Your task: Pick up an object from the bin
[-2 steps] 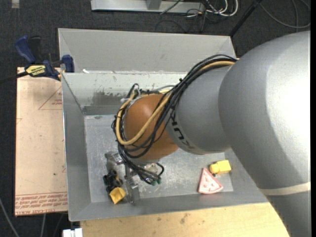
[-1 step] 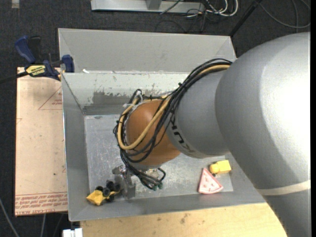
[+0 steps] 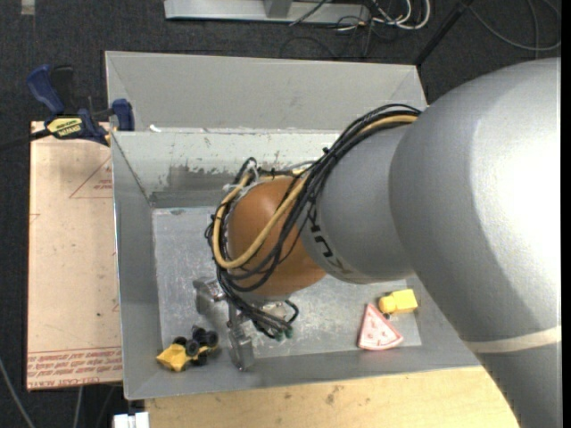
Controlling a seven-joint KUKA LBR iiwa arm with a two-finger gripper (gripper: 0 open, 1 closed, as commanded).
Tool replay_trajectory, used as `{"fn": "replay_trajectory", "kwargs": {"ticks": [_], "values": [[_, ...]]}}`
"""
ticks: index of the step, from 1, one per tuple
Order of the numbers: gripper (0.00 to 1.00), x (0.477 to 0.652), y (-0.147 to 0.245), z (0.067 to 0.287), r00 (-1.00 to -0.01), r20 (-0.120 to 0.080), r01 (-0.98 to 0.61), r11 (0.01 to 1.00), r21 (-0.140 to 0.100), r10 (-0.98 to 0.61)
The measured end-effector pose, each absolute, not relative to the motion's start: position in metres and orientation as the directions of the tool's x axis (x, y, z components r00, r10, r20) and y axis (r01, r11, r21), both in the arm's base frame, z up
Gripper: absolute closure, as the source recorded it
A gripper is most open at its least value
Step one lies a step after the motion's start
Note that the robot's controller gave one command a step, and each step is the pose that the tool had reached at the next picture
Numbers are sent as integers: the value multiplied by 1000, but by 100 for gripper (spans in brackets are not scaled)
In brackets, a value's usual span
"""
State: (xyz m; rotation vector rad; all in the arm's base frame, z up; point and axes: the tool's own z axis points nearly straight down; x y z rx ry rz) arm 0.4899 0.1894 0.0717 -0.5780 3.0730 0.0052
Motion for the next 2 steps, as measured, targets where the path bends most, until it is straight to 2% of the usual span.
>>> {"fn": "replay_trajectory", "kwargs": {"ticks": [1, 2], "values": [[0, 490, 189, 72, -932, -14, -363, 932, 1, -363], [0, 488, 217, 72, -902, -17, -432, 902, -3, -432]]}}
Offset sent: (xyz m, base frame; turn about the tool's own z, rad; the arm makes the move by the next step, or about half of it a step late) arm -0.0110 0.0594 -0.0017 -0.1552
